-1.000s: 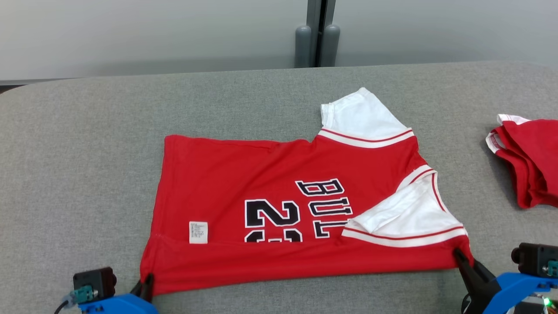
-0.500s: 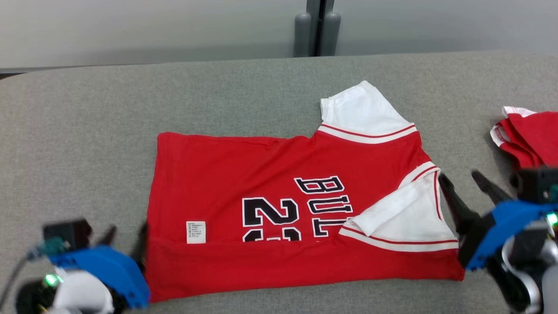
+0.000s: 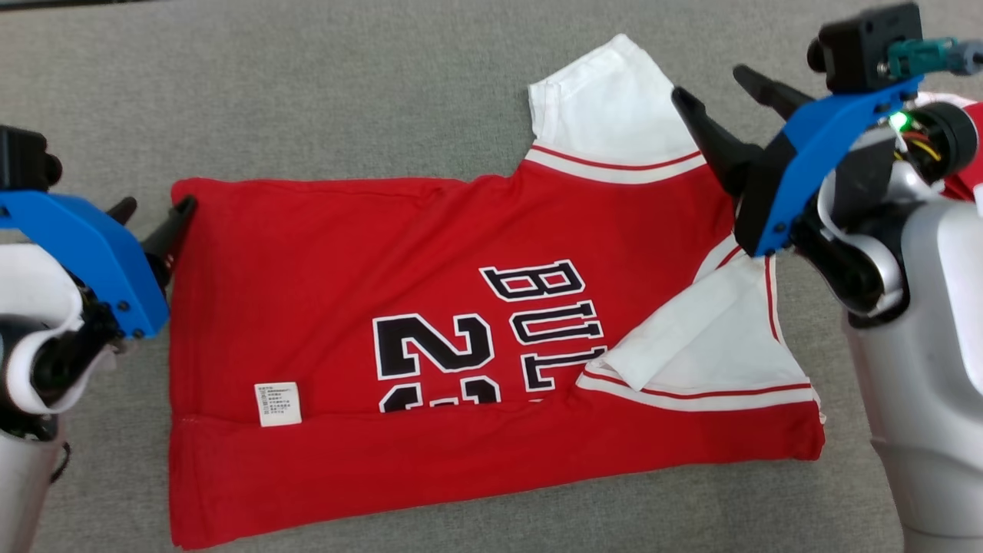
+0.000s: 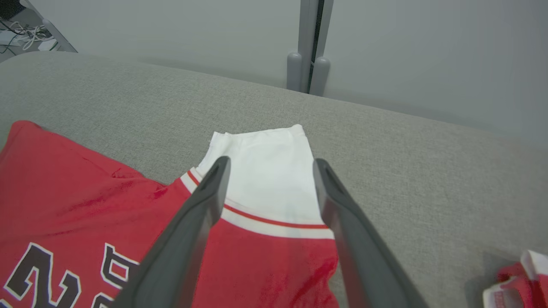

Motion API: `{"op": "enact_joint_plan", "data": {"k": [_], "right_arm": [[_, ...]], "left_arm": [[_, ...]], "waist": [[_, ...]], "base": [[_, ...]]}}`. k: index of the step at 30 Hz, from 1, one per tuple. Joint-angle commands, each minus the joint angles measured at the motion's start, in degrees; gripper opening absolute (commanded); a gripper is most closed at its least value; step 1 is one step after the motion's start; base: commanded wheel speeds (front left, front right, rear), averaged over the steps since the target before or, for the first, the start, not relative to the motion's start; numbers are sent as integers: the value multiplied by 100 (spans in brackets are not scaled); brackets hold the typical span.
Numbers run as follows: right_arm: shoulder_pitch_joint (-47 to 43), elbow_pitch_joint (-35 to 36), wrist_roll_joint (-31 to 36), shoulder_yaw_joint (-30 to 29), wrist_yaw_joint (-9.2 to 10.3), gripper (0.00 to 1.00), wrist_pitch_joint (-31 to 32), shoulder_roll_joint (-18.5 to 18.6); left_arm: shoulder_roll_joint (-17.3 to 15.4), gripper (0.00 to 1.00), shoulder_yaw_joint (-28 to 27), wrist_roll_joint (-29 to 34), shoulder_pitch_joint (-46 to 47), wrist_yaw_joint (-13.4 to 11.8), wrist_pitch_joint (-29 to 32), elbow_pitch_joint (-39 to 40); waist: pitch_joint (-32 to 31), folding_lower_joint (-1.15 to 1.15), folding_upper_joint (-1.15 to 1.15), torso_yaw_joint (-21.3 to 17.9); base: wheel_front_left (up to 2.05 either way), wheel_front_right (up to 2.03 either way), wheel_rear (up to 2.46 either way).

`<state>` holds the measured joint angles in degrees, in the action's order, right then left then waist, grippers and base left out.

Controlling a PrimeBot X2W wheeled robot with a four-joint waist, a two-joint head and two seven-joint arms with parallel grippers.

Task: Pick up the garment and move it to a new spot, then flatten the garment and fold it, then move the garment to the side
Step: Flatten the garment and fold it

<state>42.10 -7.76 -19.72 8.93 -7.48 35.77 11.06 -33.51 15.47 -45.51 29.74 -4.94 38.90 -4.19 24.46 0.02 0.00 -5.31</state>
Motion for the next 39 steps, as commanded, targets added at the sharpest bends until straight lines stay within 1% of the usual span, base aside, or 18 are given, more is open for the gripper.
{"op": "enact_joint_plan", "data": {"k": [1, 5, 8, 13, 14, 15, 16, 17, 19, 23, 24, 29, 32, 34, 39], "right_arm": [[212, -164, -67, 61, -3, 100, -136, -57], [621, -599, -209, 162, -3, 100, -458, -148], [821, -924, -274, 239, -3, 100, -686, -192], [1019, -1406, -388, 349, -3, 100, -931, -220], [1057, -1486, -417, 369, -3, 100, -965, -212], [1097, -1551, -433, 387, -3, 100, -993, -195], [1133, -1622, -472, 394, -3, 100, -1020, -180], [1171, -1696, -492, 401, -3, 100, -1021, -158], [1272, -1836, -533, 402, -3, 100, -1012, -111], [1596, -2208, -427, 332, -3, 100, -897, 54], [1596, -2208, -427, 332, -3, 100, -897, 54], [2033, -2887, -46, 85, -3, 100, -623, 239], [2192, -3241, 142, -119, -3, 100, -482, 294], [2251, -3440, 259, -243, -3, 100, -494, 344], [2234, -3904, 567, -500, -3, 100, -536, 321]], "left_arm": [[-74, 100, -8, -47, 159, 50, 103, -77], [-140, 100, 34, -70, 439, 86, 311, -205], [-111, 100, 82, -58, 549, 85, 369, -330], [-108, 100, 129, 115, 615, -132, 364, -647], [-112, 100, 120, 163, 621, -206, 357, -704], [-131, 89, 150, 213, 617, -237, 369, -756], [-146, 36, 175, 245, 598, -255, 388, -792], [-143, 0, 193, 249, 577, -291, 430, -832], [-72, 0, 256, 183, 524, -241, 486, -805], [186, 0, 290, 136, 492, -121, 148, -571], [186, 0, 290, 136, 492, -121, 148, -571], [569, 0, 442, 192, 524, 45, -353, -408], [838, 0, 625, 200, 589, 194, -551, -461], [997, 0, 735, 188, 601, 296, -668, -557], [1244, 0, 872, 297, 689, 462, -1042, -837]], "waist": [[103, -2, 0, -8], [336, -2, 0, -124], [450, -2, 0, -197], [572, -2, 0, -272], [588, -2, 0, -277], [601, -2, 0, -278], [612, -2, 0, -276], [622, -2, 0, -266], [641, -2, 0, -220], [681, -2, 0, 1], [681, -2, 0, 1], [776, -2, 0, 456], [850, -2, 0, 752], [839, -2, 0, 928], [834, -2, 0, 1175]], "base": [[0, 0, 0], [0, 0, 0], [0, 0, 0], [0, 0, 0], [0, 0, 0], [0, 0, 0], [0, 0, 0], [0, 0, 0], [0, 0, 0], [0, 0, 0], [0, 0, 0], [0, 0, 0], [0, 0, 0], [0, 0, 0], [0, 0, 0]]}}
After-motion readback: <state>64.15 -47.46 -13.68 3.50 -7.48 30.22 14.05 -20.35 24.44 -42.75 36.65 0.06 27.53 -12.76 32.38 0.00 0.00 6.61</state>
